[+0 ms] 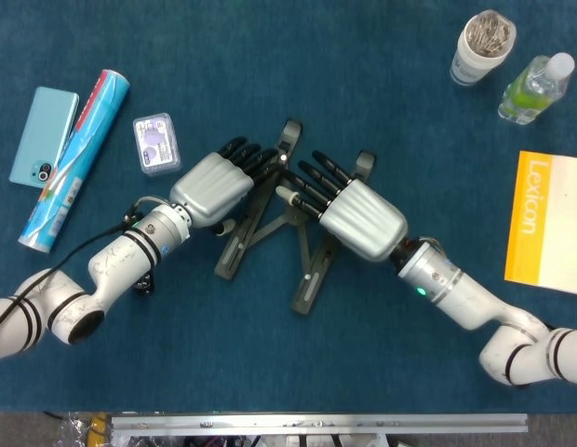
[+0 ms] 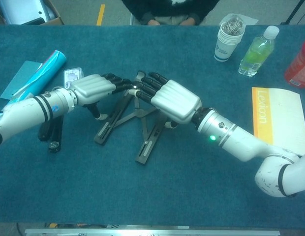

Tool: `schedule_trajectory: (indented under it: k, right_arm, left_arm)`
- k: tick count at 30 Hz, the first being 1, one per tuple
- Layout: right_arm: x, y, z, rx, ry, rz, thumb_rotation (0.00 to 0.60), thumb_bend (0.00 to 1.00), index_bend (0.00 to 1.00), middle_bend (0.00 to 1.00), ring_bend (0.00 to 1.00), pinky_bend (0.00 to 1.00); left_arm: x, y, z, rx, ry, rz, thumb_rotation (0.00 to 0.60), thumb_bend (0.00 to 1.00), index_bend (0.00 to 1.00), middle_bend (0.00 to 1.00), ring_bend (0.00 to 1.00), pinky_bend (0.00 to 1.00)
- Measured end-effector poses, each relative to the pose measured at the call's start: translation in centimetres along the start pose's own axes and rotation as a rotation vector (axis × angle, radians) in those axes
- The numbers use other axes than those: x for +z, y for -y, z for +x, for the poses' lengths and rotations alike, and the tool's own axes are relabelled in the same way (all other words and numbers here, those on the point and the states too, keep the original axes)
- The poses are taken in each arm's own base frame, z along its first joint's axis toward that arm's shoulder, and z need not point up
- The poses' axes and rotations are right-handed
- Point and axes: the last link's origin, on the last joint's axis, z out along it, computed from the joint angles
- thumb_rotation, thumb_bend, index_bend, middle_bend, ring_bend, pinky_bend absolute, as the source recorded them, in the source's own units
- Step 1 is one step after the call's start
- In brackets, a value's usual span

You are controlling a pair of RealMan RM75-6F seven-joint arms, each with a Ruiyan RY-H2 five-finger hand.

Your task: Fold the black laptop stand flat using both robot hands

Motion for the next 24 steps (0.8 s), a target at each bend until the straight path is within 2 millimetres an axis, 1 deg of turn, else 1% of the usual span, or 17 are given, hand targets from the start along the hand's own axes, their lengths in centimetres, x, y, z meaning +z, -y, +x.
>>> schedule_trajectory:
  k: [11, 24]
  right_arm:
    - [1.1, 0.9, 0.5, -0.007, -0.028, 0.014, 0.600, 0.00, 0.00, 0.00, 0.00, 0.00]
    - [2.1, 1.6, 0.5, -0.008, -0.040, 0.021, 0.600, 0.00, 0.00, 0.00, 0.00, 0.00]
  left_arm:
    - [-0.2, -0.8, -0.2, -0.022, 0.007, -0.012, 0.600, 0.25, 0.00, 0.00, 0.00, 0.00]
    - [-0.8, -2.0, -0.4, -0.060, 0.037, -0.038, 0.600, 0.25, 0.00, 0.00, 0.00, 0.00]
